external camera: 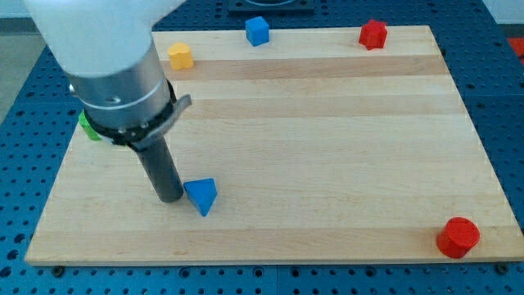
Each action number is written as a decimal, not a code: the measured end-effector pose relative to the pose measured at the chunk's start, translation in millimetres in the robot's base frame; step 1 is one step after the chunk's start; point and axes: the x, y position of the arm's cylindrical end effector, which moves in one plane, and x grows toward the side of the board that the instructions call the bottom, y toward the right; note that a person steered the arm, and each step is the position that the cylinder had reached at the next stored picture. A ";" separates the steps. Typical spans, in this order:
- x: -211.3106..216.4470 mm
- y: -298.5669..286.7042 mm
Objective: Push the blue triangle towards the bottom left
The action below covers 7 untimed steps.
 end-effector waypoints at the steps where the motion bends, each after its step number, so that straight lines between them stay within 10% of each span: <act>1: 19.3 0.0; 3: 68.2 15.5; 7: -24.9 40.1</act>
